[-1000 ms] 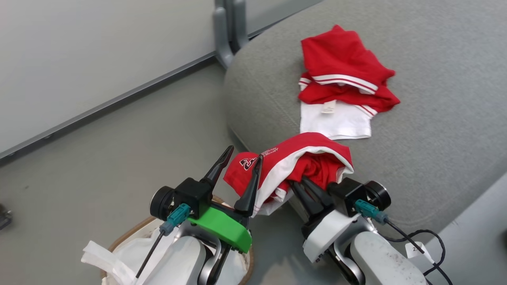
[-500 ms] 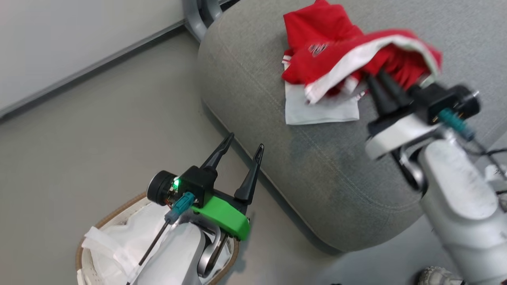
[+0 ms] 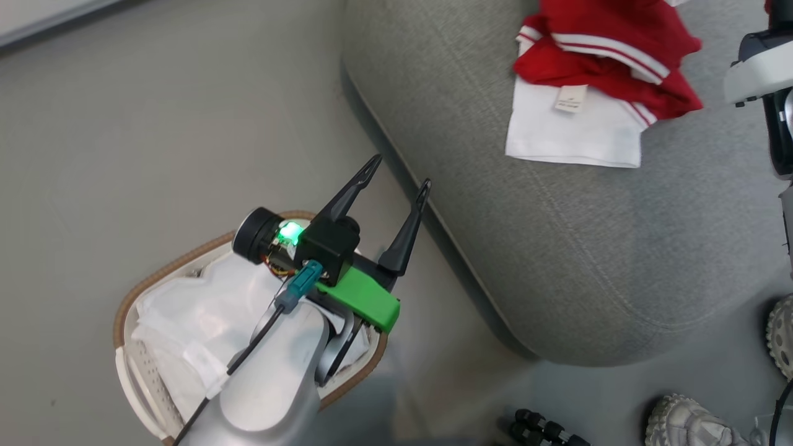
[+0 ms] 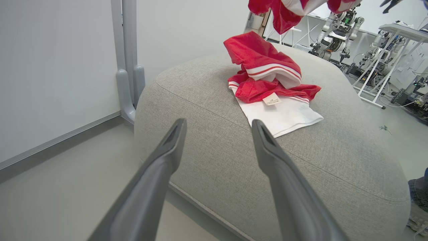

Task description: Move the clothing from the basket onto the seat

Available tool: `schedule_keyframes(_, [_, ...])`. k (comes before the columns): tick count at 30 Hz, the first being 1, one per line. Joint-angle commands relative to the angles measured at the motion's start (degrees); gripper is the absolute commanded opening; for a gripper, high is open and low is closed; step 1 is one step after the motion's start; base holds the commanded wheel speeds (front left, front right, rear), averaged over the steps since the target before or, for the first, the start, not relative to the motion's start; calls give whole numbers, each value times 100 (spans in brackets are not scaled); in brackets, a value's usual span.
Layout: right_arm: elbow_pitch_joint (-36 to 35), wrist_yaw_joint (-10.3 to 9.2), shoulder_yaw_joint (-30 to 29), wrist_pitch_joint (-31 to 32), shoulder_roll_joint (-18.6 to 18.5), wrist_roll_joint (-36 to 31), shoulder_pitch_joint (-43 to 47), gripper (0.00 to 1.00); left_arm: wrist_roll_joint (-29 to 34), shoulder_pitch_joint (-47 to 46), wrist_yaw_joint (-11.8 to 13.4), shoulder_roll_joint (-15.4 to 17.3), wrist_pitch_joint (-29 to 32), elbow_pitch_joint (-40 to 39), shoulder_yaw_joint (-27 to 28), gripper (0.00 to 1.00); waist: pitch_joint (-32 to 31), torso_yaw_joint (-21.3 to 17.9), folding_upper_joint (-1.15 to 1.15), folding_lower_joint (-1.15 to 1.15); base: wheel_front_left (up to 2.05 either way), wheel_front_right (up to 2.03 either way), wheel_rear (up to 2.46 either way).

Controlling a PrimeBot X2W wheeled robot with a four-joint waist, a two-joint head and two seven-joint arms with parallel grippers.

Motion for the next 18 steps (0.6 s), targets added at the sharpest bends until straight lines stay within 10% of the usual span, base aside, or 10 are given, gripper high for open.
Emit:
schedule_keyframes(1, [108, -8, -126, -25, 36, -80, -67, 0, 75, -172, -30, 28, -4, -31, -30, 100, 489, 415, 0, -1, 0, 0, 0])
schedule_keyframes(11, [952, -8, -1098, -25, 478, -344, 167, 0, 78, -384, -34, 25, -4, -95, -43, 100, 848, 758, 0, -1, 0, 0, 0])
schedule_keyframes(15, [1138, -8, -1459, -25, 625, -481, 361, 100, 94, -280, -36, 24, -4, -66, 33, 100, 762, 822, 0, -1, 0, 0, 0])
schedule_keyframes(18, [1176, -8, -1608, -25, 707, -531, 568, 100, 67, -179, -37, 26, -4, -57, 153, 100, 593, 813, 0, -1, 0, 0, 0])
